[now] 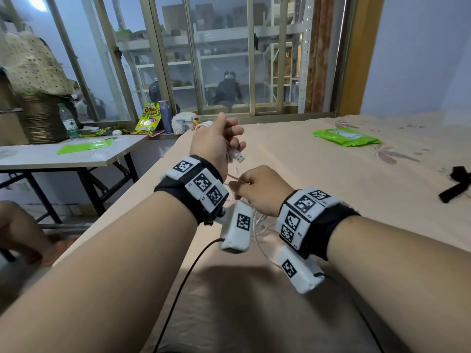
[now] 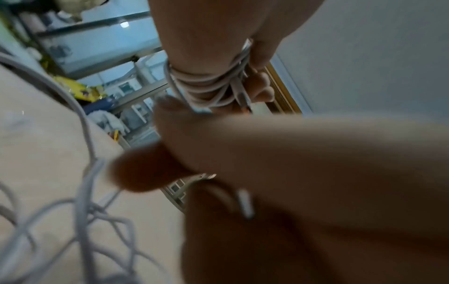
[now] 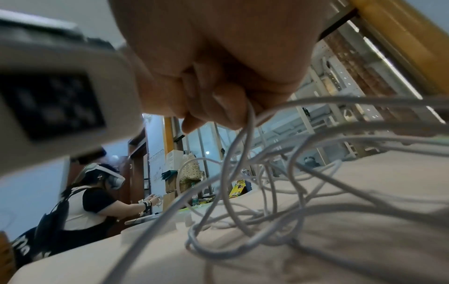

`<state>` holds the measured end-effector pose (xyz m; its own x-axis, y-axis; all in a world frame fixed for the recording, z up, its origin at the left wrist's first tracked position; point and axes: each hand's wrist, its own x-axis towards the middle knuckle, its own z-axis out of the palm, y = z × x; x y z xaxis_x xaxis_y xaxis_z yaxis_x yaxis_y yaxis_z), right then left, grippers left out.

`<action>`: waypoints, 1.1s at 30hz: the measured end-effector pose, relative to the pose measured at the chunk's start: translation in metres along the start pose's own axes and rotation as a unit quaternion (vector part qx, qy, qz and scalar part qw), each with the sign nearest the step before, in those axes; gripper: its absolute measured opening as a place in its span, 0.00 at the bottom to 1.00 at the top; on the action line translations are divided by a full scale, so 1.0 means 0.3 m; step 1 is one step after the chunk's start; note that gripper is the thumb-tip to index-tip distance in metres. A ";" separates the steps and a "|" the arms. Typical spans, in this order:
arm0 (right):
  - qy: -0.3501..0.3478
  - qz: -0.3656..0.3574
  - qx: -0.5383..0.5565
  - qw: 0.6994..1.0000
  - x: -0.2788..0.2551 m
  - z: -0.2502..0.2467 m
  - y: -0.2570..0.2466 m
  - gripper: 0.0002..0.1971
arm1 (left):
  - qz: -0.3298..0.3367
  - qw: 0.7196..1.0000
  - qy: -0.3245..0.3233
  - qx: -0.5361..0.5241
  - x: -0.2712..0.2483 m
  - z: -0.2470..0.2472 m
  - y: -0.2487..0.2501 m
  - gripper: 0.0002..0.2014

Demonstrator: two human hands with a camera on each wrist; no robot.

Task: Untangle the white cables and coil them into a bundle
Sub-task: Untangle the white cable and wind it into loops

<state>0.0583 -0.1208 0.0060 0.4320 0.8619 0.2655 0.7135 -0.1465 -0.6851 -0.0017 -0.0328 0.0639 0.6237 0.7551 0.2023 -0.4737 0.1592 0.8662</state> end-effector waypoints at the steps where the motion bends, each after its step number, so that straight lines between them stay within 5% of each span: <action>1: 0.002 -0.013 -0.011 1.000 0.003 -0.001 -0.002 0.18 | 0.011 0.999 0.010 0.029 0.010 -0.010 -0.013 0.17; 5: 0.025 -0.042 -0.018 0.999 0.048 -0.029 -0.006 0.14 | 0.047 0.979 0.013 0.196 0.029 -0.040 -0.058 0.17; 8: 0.046 -0.064 -0.017 0.997 0.086 -0.055 0.002 0.10 | 0.072 0.927 -0.003 0.369 0.056 -0.074 -0.088 0.19; 12: 0.038 -0.078 -0.053 0.995 0.128 -0.075 0.018 0.06 | 0.063 0.887 -0.045 0.455 0.070 -0.091 -0.103 0.25; 18: 0.085 -0.071 -0.069 0.991 0.200 -0.122 0.038 0.10 | -0.114 0.893 -0.118 0.418 0.073 -0.087 -0.088 0.35; 24: 0.064 -0.095 0.092 0.989 0.286 -0.110 0.053 0.12 | -0.217 0.891 -0.154 0.367 0.142 -0.084 -0.046 0.38; 29: 0.105 0.027 0.360 0.927 0.354 -0.094 0.059 0.10 | -0.260 0.925 -0.187 0.205 0.192 -0.070 -0.040 0.34; 33: 0.108 0.076 0.430 0.893 0.374 -0.077 0.063 0.10 | -0.277 0.932 -0.200 0.123 0.208 -0.061 -0.048 0.28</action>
<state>0.1329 -0.0380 0.0385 0.6501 0.7366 0.1864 -0.0092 0.2530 -0.9674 0.0326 0.0235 0.0558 0.9354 0.2945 -0.1959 0.1164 0.2669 0.9567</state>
